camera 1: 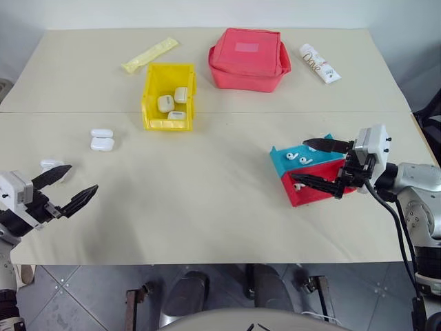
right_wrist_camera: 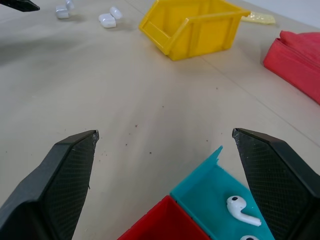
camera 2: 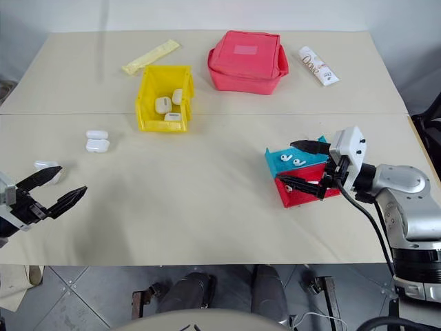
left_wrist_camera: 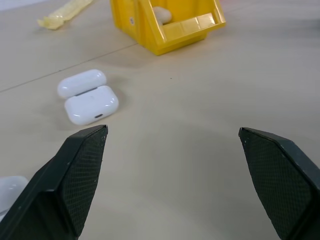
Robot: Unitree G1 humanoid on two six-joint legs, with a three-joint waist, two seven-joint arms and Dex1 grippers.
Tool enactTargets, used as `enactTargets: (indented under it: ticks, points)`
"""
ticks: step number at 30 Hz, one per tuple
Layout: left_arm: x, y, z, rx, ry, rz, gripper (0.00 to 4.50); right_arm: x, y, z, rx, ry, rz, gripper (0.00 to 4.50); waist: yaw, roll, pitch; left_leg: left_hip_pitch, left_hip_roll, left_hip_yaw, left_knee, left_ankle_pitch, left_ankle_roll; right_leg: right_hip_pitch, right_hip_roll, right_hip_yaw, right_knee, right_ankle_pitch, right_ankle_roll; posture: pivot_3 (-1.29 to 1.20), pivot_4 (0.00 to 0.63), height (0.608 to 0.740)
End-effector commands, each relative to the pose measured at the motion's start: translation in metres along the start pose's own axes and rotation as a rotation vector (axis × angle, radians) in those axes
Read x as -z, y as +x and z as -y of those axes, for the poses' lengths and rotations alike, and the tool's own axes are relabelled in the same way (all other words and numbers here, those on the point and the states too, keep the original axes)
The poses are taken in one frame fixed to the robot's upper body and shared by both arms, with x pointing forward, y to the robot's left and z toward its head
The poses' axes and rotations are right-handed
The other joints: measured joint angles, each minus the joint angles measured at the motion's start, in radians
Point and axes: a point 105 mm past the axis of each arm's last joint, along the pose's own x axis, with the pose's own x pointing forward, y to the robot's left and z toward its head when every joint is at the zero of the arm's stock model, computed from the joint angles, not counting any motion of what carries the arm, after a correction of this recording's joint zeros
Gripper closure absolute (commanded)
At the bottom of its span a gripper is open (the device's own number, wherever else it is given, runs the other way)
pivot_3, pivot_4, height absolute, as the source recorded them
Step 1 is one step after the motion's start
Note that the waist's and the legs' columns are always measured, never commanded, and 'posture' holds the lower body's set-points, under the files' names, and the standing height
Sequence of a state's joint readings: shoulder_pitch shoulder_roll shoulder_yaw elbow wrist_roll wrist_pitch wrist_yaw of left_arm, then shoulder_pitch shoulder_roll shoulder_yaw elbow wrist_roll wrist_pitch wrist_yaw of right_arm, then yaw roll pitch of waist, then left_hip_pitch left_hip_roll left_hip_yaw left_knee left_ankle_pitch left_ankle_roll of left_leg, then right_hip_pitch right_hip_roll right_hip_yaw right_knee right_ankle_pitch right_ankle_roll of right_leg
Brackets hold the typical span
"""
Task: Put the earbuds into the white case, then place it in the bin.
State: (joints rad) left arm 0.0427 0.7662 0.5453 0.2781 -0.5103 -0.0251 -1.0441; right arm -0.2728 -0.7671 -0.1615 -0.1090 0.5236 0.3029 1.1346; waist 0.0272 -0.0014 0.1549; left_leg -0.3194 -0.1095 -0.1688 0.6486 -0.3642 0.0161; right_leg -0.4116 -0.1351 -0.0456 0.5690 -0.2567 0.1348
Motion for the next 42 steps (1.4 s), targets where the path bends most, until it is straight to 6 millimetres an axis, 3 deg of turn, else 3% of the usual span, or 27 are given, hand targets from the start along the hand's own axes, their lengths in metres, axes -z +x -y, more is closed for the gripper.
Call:
enactTargets:
  ticks: [1, 7, 14, 19, 22, 26, 31, 35, 42]
  points:
    - [-0.021, 0.0, -0.006, -0.006, 0.075, 0.048, 0.04, -0.015, -0.003, 0.003, 0.001, -0.058, 0.035, 0.0, 0.0, 0.0, 0.0, 0.0, 0.001, 0.0, 0.0, 0.0, -0.001, 0.0, 0.001, 0.0, -0.001, 0.0, 0.0, 0.0, 0.15, 0.74]
    - [-0.028, -0.004, -0.006, -0.056, 0.038, 0.062, 0.04, -0.015, -0.002, 0.003, -0.018, -0.057, 0.032, 0.0, -0.002, 0.0, 0.0, 0.0, 0.003, 0.001, 0.0, -0.001, -0.002, 0.0, 0.003, 0.007, -0.001, 0.001, -0.002, 0.0, 0.15, 0.74]
    - [-0.012, -0.056, 0.001, -0.109, -0.027, -0.134, 0.04, -0.011, -0.001, 0.004, -0.08, -0.076, 0.007, 0.0, -0.005, 0.002, 0.001, 0.001, 0.005, 0.009, -0.001, -0.004, 0.0, -0.002, 0.005, 0.012, -0.003, 0.001, -0.002, 0.0, 0.15, 0.74]
    - [-0.011, -0.091, 0.003, -0.148, -0.093, -0.197, 0.04, -0.011, -0.001, 0.011, -0.107, -0.105, 0.001, 0.0, 0.0, 0.004, 0.004, 0.001, 0.006, 0.011, 0.0, -0.007, -0.002, -0.002, 0.004, 0.012, -0.003, 0.002, -0.003, 0.0, 0.15, 0.74]
    - [-0.009, -0.123, 0.001, -0.232, -0.1, -0.253, 0.04, -0.011, -0.002, 0.016, -0.142, -0.123, -0.005, 0.0, -0.001, 0.003, 0.006, 0.001, 0.006, 0.012, 0.001, -0.008, -0.002, -0.002, 0.004, 0.011, -0.003, 0.002, -0.003, 0.0, 0.15, 0.74]
    - [-0.011, -0.141, 0.0, -0.28, -0.097, -0.269, 0.04, -0.012, 0.004, 0.02, -0.18, -0.134, -0.001, 0.0, -0.002, 0.003, 0.006, 0.001, 0.007, 0.013, 0.0, -0.01, -0.002, -0.002, 0.004, 0.011, -0.005, 0.002, -0.003, 0.0, 0.15, 0.74]
    - [-0.021, -0.136, -0.016, -0.335, -0.112, -0.317, 0.04, -0.02, 0.018, 0.022, -0.224, -0.162, 0.022, 0.0, -0.001, 0.002, 0.007, 0.001, 0.008, 0.014, 0.001, -0.01, -0.003, -0.002, 0.004, 0.01, -0.005, 0.002, -0.003, 0.0, 0.15, 0.74]
    - [-0.025, -0.112, -0.047, -0.412, -0.193, -0.419, 0.04, -0.029, 0.03, 0.024, -0.273, -0.202, 0.05, 0.0, 0.002, 0.001, 0.008, 0.002, 0.01, 0.012, 0.001, -0.009, -0.005, -0.003, 0.008, 0.01, -0.003, 0.003, -0.005, 0.0, 0.15, 0.74]
    - [-0.028, -0.08, -0.069, -0.427, -0.255, -0.536, 0.04, -0.037, 0.037, 0.025, -0.296, -0.231, 0.082, 0.0, -0.017, 0.003, 0.009, 0.002, 0.015, 0.017, -0.001, -0.008, -0.006, -0.006, 0.019, 0.015, 0.002, 0.004, -0.007, 0.0, 0.15, 0.74]
